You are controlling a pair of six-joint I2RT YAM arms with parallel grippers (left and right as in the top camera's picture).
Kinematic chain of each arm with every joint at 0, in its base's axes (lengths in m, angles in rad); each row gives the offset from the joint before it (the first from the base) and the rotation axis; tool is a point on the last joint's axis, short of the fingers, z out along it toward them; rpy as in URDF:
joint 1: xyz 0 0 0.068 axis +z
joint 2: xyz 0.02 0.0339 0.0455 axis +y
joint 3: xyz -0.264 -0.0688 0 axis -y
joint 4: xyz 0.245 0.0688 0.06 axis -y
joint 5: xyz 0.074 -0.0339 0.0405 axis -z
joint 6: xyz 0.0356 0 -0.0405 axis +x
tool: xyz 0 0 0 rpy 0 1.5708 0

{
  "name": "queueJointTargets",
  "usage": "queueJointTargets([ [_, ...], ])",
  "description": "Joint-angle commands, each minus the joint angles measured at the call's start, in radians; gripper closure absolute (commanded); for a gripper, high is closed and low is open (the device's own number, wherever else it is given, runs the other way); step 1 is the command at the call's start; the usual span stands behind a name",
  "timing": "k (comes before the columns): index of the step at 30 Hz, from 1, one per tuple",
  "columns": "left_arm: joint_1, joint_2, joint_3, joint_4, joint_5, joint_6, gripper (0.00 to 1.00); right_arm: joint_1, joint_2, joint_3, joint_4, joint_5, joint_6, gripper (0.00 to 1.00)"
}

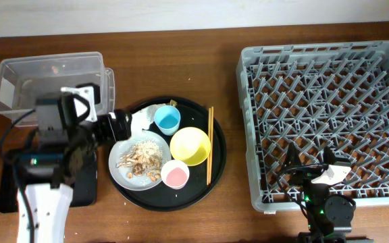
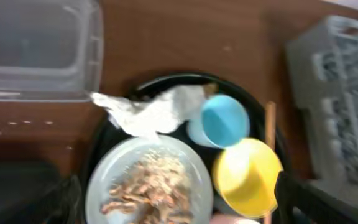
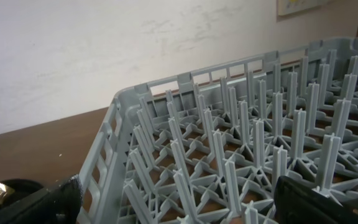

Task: Sort waste into correct bins and load items into the dishwasher rack
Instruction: 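Reach the left gripper to the white tissue on the tray and grasp it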

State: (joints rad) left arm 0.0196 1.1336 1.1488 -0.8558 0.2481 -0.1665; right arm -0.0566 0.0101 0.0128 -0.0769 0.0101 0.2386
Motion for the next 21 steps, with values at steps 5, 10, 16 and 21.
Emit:
queueJointTargets([
  [5, -0.006, 0.293, 0.022, 0.167, -0.088, -0.223, 0.28, -0.003, -0.006, -0.007, -0.005, 0.002, 0.001, 0.01],
  [10, -0.007, 0.525, 0.022, 0.208, -0.074, -0.608, 0.38, -0.003, -0.006, -0.007, -0.005, 0.002, 0.001, 0.01],
  [16, -0.098, 0.639, 0.022, 0.349, -0.124, -0.739, 0.4, -0.003, -0.006, -0.007, -0.005, 0.002, 0.001, 0.01],
  [21, -0.113, 0.658, 0.018, 0.34, -0.249, -0.739, 0.48, -0.003, -0.006, -0.007, -0.005, 0.002, 0.001, 0.01],
])
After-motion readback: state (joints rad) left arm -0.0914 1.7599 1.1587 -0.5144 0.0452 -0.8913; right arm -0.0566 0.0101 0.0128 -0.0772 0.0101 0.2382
